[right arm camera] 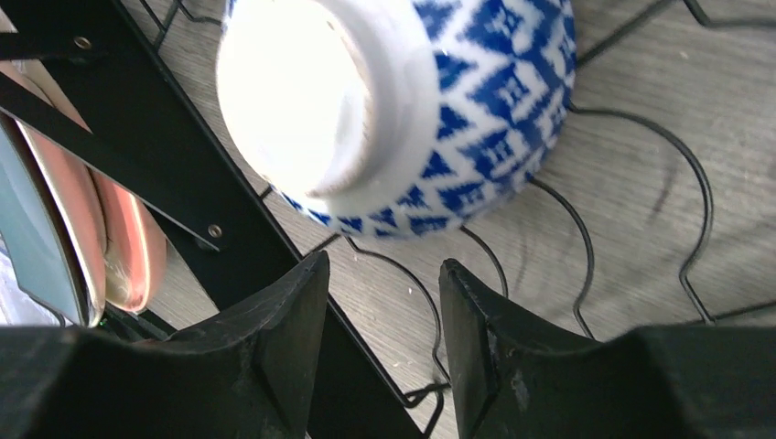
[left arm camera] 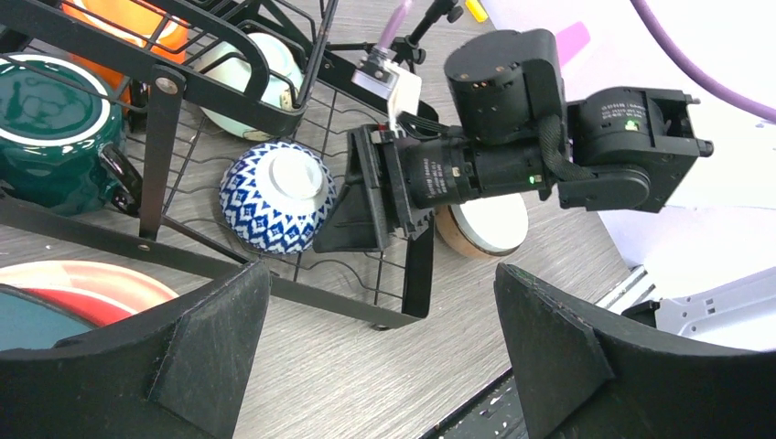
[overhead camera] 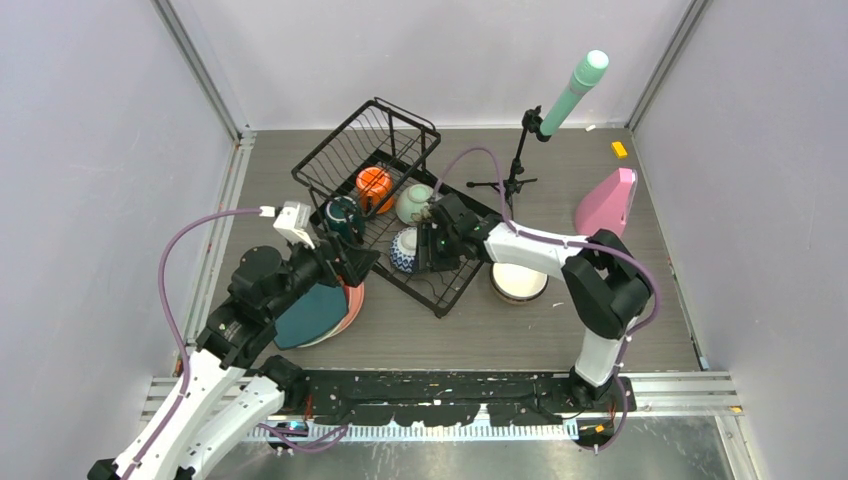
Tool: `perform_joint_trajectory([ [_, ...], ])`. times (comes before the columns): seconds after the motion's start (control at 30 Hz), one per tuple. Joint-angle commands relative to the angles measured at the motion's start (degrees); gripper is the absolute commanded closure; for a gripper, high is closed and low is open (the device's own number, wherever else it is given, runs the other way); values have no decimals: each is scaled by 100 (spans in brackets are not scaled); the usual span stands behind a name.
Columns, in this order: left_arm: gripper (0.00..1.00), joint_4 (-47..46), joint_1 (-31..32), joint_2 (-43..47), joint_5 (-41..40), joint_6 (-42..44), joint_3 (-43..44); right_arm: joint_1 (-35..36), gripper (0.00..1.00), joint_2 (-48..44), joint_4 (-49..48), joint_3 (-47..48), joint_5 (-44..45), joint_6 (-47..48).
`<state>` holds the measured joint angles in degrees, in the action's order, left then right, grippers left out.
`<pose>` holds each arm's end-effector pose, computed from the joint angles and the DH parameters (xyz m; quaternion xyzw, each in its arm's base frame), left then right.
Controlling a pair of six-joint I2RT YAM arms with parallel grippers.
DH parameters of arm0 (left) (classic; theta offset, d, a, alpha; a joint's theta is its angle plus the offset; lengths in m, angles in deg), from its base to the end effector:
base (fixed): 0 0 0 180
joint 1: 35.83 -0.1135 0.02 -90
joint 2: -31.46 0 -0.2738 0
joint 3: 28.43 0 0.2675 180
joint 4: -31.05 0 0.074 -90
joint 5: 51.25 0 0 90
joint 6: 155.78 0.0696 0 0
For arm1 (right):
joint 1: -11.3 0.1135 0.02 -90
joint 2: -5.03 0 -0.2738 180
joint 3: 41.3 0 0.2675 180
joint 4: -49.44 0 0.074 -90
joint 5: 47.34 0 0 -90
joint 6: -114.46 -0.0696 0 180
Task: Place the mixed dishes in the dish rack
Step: Move the bowl to the dish rack.
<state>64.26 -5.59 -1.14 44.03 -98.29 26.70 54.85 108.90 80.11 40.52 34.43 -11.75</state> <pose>0.1499 -0.0948 0.3370 0.0142 0.7695 -0.3622 0.5259 0.2976 0.2967 0.1652 -0.0834 0.9417 0.2566 0.2010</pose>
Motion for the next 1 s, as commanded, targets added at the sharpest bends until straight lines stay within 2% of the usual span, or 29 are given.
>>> perform_joint_trajectory([
  [0.0,5,14,-27,127,-139,59,42,-52,47,-630,-696,-451,268,-219],
  [0.27,5,17,-27,127,-150,76,28,-460,49,-678,-787,-653,22,-7],
  [0.6,5,77,-27,119,-163,26,63,-461,53,334,-1009,161,-459,-111],
  [0.97,5,80,-27,107,-181,17,59,-380,53,738,-1188,486,-564,-361],
])
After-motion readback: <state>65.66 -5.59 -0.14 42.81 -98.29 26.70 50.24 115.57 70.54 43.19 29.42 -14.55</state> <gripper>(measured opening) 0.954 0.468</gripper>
